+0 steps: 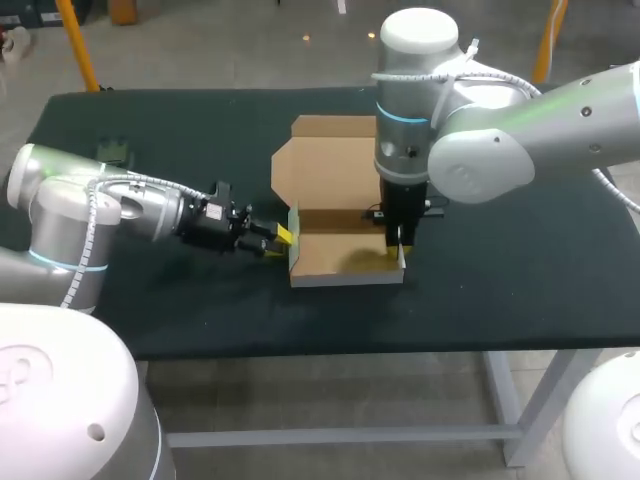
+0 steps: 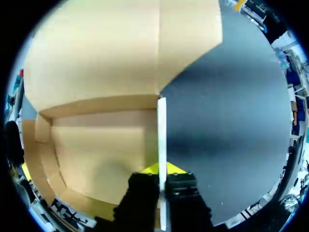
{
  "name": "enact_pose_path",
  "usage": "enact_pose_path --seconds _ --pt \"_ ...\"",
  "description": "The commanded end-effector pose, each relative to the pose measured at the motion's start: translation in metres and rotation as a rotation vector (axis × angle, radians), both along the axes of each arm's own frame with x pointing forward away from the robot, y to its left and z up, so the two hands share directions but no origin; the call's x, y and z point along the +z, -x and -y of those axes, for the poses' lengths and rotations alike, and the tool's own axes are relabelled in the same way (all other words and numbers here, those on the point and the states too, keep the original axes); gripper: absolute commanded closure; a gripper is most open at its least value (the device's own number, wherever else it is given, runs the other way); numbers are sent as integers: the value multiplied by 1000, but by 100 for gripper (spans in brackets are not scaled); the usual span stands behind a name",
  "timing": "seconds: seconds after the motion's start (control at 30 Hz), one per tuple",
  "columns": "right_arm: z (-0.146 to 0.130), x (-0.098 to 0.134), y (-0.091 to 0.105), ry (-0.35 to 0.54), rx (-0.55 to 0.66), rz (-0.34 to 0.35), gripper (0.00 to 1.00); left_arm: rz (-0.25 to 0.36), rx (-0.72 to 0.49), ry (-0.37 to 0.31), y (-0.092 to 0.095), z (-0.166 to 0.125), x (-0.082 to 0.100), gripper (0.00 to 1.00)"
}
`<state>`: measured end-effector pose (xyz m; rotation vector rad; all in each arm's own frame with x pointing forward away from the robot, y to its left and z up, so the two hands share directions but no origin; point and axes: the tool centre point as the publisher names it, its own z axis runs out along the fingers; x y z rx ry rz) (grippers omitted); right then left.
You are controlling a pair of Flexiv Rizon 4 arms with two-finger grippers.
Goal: Assemble the packaging by folding the flat box into shape, placing the metal phone stand inside, and closing the box properly
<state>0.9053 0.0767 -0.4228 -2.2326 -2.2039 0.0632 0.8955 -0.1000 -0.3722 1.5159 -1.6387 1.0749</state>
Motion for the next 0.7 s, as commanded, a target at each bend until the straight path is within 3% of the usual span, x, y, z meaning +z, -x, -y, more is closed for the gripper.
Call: enact_pose_path --seconds 0.03,0.33,0.7 --pt "-1 -1 -1 3 0 -3 100 -11 -10 -41 1 4 7 58" --pt "-1 -1 -1 3 0 -3 100 -40 -40 -126 3 10 6 58" --pt "-1 -1 -1 3 0 -3 100 -28 -17 -257 4 14 5 54"
